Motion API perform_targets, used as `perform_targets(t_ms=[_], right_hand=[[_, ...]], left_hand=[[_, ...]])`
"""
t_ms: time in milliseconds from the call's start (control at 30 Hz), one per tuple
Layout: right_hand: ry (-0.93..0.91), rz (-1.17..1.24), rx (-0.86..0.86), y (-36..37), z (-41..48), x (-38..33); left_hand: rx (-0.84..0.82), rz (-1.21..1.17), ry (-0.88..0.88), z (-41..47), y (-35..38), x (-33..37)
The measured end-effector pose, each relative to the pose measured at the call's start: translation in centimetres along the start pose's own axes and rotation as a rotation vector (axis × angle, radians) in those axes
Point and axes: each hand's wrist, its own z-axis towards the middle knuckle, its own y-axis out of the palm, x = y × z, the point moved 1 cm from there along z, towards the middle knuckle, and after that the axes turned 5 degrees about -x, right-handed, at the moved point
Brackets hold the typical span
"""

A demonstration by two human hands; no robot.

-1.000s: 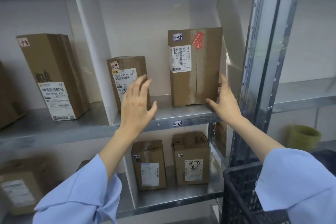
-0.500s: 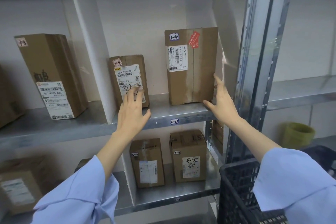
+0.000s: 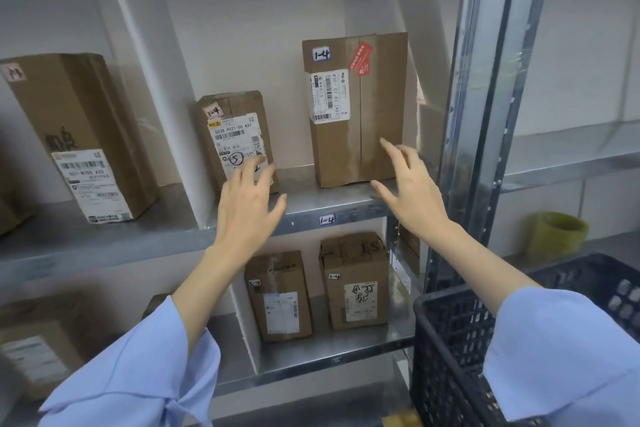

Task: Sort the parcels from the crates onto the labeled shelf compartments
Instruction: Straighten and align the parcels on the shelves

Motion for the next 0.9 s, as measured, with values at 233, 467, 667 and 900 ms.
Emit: perform_targets(t_ms=[233,467,667,900], right_hand=[[-0.183,-0.160,0.052,1.5,-0.2,-6.2],[-0.285,-0.057,0.063,3.0,-0.2,-14.6],[-0.376,0.051,0.080,4.6,-0.7,-23.2],[-0.417,0.052,0.058,8.7,0.2,-32.5]], left_hand=[[0.097,0.049,0.074,-2.1,-4.6,-0.9],[0.205,0.150,0.079,-5.8,-9.3,-5.7],[0.202,0.297,-0.013,-9.2,-11.7,-14.0],[0.174,0.386,-0.170,-12.8,-14.1,-25.9]])
